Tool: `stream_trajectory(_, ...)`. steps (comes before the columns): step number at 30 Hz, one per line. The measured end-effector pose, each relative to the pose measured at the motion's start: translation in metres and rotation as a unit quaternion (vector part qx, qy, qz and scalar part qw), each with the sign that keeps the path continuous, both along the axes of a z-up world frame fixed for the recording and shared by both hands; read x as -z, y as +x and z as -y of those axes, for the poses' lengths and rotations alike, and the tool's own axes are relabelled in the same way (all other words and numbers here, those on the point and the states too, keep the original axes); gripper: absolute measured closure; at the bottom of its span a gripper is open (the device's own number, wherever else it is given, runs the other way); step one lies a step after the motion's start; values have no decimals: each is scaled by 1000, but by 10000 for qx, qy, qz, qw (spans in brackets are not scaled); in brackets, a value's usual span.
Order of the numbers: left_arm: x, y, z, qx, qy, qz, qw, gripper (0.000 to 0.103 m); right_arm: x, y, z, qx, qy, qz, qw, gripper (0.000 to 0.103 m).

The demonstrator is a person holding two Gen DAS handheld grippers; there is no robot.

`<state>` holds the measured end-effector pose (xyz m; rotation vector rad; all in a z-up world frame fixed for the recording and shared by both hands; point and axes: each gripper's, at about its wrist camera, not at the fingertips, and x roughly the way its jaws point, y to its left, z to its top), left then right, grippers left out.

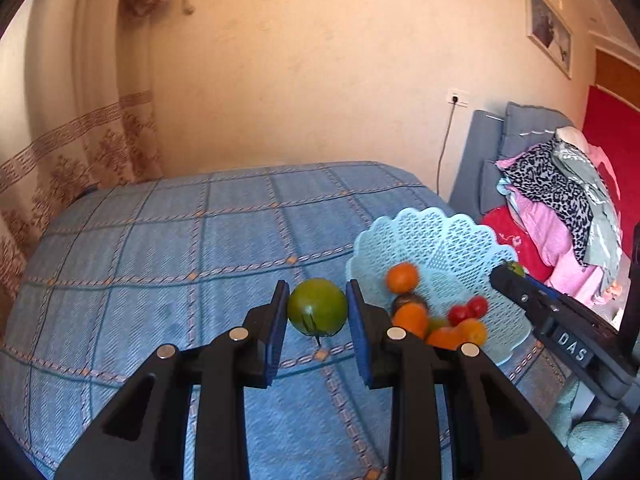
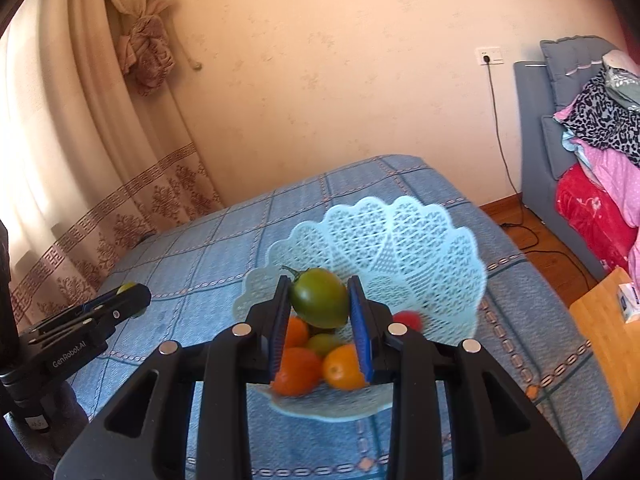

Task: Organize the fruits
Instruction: 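Lift both held green tomatoes and carry them over the pale blue basket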

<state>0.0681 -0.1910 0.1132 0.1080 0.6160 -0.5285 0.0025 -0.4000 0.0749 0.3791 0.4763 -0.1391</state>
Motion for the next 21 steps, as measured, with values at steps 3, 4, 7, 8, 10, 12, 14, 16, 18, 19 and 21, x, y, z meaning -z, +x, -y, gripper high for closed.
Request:
stream_trajectory(3, -2, 1, 16, 129, 17, 52, 9999, 74, 2, 1, 11, 83, -12, -44, 10000, 73)
stream_trajectory(4, -2, 1, 22, 179, 17, 52, 9998, 74, 3, 2, 13, 100, -22, -62, 9999, 73)
stream_trajectory(7, 1, 3, 38, 352, 46, 29, 9994, 74, 6, 5, 22, 162, -8, -136, 9998, 73)
stream_trajectory(8, 3, 4, 45, 418, 67, 20, 9991, 74, 8, 6, 24, 180, 4, -152, 9997, 73)
stream_trajectory(10, 6, 5, 52, 479, 106, -2, 9988, 74, 10, 7, 30, 215, 29, -181, 9996, 73)
stream_trajectory(12, 11, 8, 60, 550, 137, -57, 9984, 74, 12, 9, 34, 231, 39, -209, 9995, 73)
stream_trajectory(14, 15, 10, 66, 614, 149, -112, 9979, 74, 13, 11, 37, 245, 37, -235, 9994, 73)
stream_trajectory(16, 19, 12, 72, 704, 156, -178, 9972, 74, 15, 14, 39, 250, 39, -263, 9993, 73)
stream_trajectory(18, 23, 15, 78, 776, 177, -222, 9966, 74, 17, 16, 41, 250, 43, -290, 9993, 73)
stream_trajectory(19, 24, 16, 81, 800, 191, -234, 9963, 74, 17, 17, 41, 250, 39, -301, 9992, 73)
stream_trajectory(21, 27, 18, 88, 848, 227, -252, 9958, 74, 18, 19, 42, 245, 35, -323, 9992, 73)
